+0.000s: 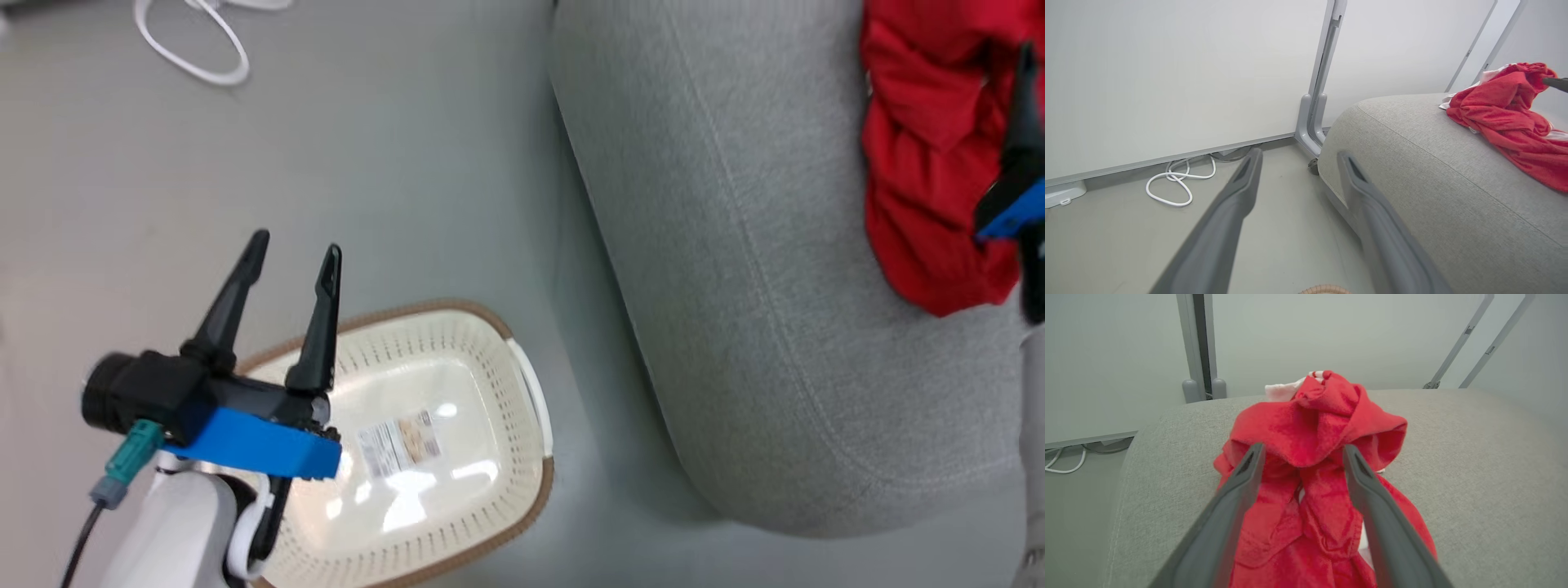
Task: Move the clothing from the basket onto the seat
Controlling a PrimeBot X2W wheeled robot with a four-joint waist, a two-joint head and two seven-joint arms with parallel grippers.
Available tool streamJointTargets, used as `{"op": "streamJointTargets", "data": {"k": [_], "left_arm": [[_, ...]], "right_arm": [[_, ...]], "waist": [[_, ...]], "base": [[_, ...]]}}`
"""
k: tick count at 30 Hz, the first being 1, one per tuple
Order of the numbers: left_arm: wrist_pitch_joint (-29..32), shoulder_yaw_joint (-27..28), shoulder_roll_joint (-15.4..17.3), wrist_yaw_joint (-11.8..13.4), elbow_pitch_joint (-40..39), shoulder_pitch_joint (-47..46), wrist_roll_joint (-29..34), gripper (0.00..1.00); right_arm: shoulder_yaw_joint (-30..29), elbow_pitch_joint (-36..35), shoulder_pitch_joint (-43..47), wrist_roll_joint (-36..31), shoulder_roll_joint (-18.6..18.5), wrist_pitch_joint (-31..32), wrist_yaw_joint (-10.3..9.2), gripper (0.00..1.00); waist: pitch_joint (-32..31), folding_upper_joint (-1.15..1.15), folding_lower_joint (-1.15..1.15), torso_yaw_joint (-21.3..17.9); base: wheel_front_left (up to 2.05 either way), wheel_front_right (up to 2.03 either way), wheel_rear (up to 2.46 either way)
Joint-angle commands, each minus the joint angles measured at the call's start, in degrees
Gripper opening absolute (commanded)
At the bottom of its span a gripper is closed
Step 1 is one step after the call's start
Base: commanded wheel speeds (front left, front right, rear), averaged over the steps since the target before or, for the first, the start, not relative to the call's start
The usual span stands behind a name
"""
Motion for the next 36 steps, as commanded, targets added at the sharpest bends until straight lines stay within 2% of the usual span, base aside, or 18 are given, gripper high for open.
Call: {"op": "streamJointTargets", "data": {"k": [1,9,18,27,36], "left_arm": [[-0.6,0.2,-0.6,-0.2,1.2,1.2,-0.4,1.0],[-1.8,2.6,-5.1,0.0,6.1,7.2,-2.4,1.0],[-1.8,8.1,-8.9,-0.2,6.3,14.2,0.0,1.0],[-1.8,13.0,-12.3,-0.8,7.7,18.4,2.0,1.0],[-1.8,16.0,-13.6,-2.3,9.2,20.8,3.3,1.0]], "right_arm": [[1.1,-0.4,2.6,-0.3,0.6,-0.7,0.01,1.0],[9.8,-9.1,16.9,3.1,4.1,-4.0,0.01,1.0],[20.9,-23.1,32.8,8.1,5.2,-5.0,0.01,1.0],[19.7,-31.5,44.7,7.7,9.1,-4.2,0.01,1.0],[18.6,-36.1,50.1,7.1,10.1,-1.6,0.01,1.0]], "waist": [[-3.8,0.0,0.02,-1.5],[-15.2,0.0,0.02,0.8],[-21.9,0.0,0.02,5.4],[-25.9,0.0,0.02,11.4],[-28.5,0.0,0.02,15.2]], "base": [[0.0,0.0,0.0],[0.0,0.0,0.0],[0.0,0.0,0.0],[0.0,0.0,0.0],[0.0,0.0,0.0]]}}
